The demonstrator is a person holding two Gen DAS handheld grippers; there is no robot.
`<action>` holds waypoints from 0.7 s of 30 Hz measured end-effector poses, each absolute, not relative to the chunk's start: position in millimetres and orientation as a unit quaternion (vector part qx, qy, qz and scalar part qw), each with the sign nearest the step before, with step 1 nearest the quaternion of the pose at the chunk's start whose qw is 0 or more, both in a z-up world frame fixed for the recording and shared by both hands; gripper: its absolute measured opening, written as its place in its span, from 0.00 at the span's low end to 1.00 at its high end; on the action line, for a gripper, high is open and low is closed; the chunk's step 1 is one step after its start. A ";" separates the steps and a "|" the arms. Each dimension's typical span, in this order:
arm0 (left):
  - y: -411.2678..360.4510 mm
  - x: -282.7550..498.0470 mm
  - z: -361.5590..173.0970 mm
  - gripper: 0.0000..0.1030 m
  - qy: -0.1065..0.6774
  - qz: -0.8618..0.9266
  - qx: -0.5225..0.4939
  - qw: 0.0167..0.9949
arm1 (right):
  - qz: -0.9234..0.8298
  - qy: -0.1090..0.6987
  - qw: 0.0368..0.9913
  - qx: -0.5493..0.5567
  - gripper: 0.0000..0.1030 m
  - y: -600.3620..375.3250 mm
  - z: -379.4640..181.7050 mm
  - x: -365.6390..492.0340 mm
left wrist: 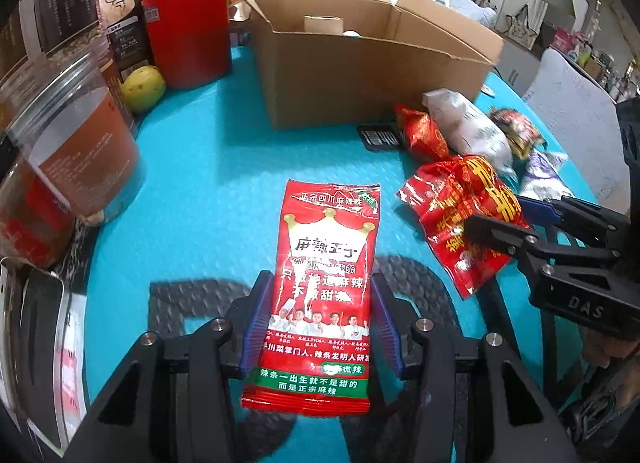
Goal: Organize snacks
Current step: 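Grasp the red spicy strip packet with the left tool while the right tool grasps the red candy bag, then lift the red packet and red candy bag and carry them toward the box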
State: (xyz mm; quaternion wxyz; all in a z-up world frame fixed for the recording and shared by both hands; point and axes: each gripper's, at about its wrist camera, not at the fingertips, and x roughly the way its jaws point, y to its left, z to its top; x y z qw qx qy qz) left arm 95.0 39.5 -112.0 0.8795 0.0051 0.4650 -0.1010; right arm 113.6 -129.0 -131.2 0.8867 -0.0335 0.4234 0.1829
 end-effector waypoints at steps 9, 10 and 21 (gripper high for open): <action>25.0 74.5 -111.6 0.46 0.476 -0.121 0.015 0.871 | 0.165 0.441 0.882 -0.028 0.49 -148.7 -130.4 69.3; 22.6 72.7 -112.0 0.46 0.475 -0.121 0.020 0.871 | 0.165 0.442 0.881 -0.029 0.51 -149.0 -130.6 67.3; 14.8 68.2 -115.0 0.51 0.457 -0.115 0.045 0.881 | 0.162 0.436 0.884 -0.050 0.66 -136.1 -137.5 77.6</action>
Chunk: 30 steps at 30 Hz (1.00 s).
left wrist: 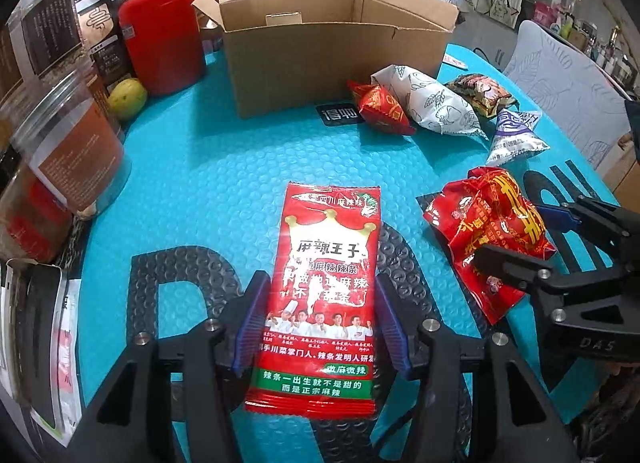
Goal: Organize snacks
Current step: 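Lift the red packet and red candy bag and carry them toward the box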
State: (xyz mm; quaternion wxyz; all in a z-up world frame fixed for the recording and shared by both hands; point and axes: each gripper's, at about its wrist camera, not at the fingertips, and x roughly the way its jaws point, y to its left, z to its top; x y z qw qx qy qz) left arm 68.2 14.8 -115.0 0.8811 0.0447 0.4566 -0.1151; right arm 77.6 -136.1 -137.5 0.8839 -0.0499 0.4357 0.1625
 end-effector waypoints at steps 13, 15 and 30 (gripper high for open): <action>27.4 70.6 -110.1 0.45 0.464 -0.121 -0.004 0.878 | 0.176 0.428 0.886 -0.013 0.47 -142.4 -133.4 79.1; 28.8 70.9 -109.2 0.45 0.467 -0.124 -0.014 0.875 | 0.179 0.425 0.887 -0.014 0.46 -141.4 -130.6 76.6; 25.7 61.5 -77.6 0.45 0.436 -0.133 -0.019 0.890 | 0.222 0.403 0.888 0.003 0.44 -135.6 -105.4 59.4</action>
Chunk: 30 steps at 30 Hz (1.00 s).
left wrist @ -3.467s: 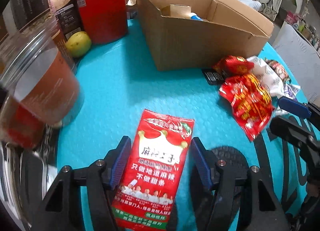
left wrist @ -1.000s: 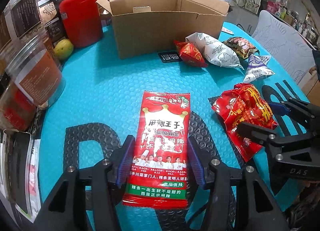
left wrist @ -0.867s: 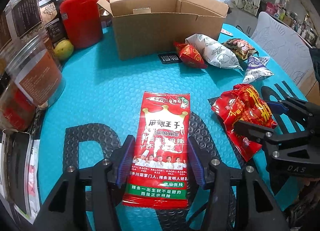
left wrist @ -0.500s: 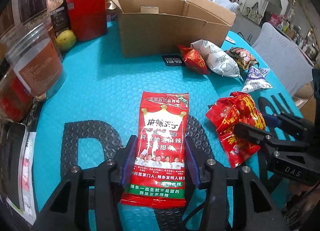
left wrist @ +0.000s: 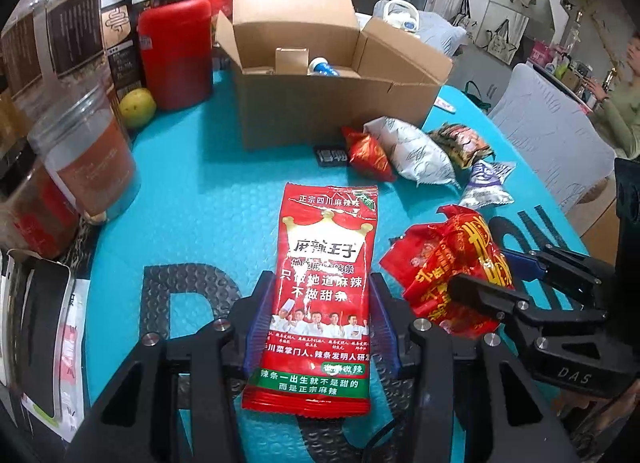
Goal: Organize snacks
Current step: 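Lift the red packet and red candy bag and carry them toward the box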
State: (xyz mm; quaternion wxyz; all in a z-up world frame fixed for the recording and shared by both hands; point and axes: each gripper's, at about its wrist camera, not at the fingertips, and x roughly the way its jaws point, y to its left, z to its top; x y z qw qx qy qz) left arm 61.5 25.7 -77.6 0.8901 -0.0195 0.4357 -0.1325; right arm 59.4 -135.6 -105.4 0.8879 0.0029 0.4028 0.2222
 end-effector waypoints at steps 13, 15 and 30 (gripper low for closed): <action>24.9 66.1 -43.0 0.45 0.399 -0.138 -0.015 0.906 | 0.241 0.373 0.895 -0.034 0.44 -123.5 -64.3 68.0; 24.7 69.3 -39.4 0.45 0.398 -0.134 -0.009 0.907 | 0.245 0.372 0.894 -0.039 0.44 -120.6 -60.4 71.7; 17.1 98.7 -25.6 0.45 0.417 -0.128 0.071 0.897 | 0.271 0.386 0.878 -0.078 0.44 -108.2 -46.2 107.0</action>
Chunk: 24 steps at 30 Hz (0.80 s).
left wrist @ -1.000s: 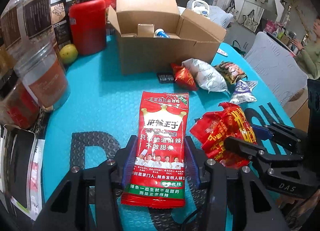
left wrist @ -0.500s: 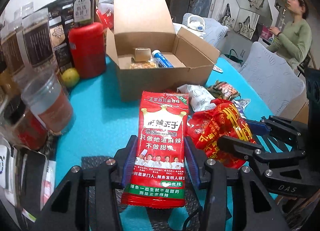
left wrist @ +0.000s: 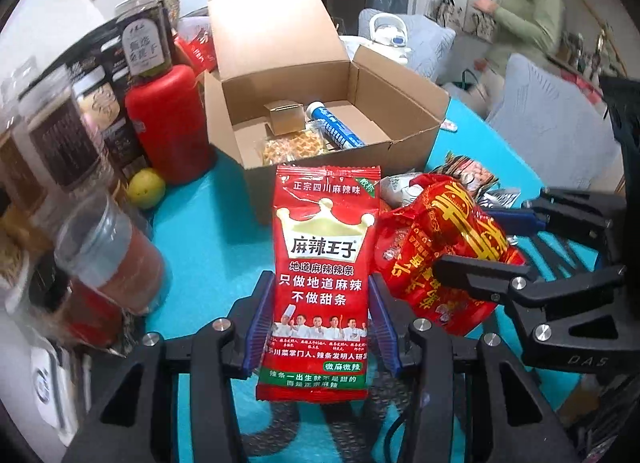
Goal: Organize snacks
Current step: 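Lift the red packet and red candy bag and carry them toward the box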
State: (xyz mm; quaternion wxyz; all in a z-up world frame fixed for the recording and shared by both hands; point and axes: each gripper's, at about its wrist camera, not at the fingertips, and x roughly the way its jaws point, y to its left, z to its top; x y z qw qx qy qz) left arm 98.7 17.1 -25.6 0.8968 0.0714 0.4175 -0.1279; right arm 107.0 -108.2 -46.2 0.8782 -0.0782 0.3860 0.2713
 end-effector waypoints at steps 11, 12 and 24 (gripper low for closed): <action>5.2 131.6 -17.6 0.45 0.446 -0.152 0.143 0.871 | 0.290 0.416 0.855 -0.105 0.44 -100.3 -39.8 142.3; 3.3 135.5 -15.6 0.45 0.447 -0.154 0.150 0.868 | 0.292 0.419 0.853 -0.107 0.44 -99.7 -38.1 145.3; -18.5 174.3 22.1 0.45 0.430 -0.168 0.209 0.862 | 0.287 0.404 0.862 -0.108 0.44 -111.7 -0.5 180.6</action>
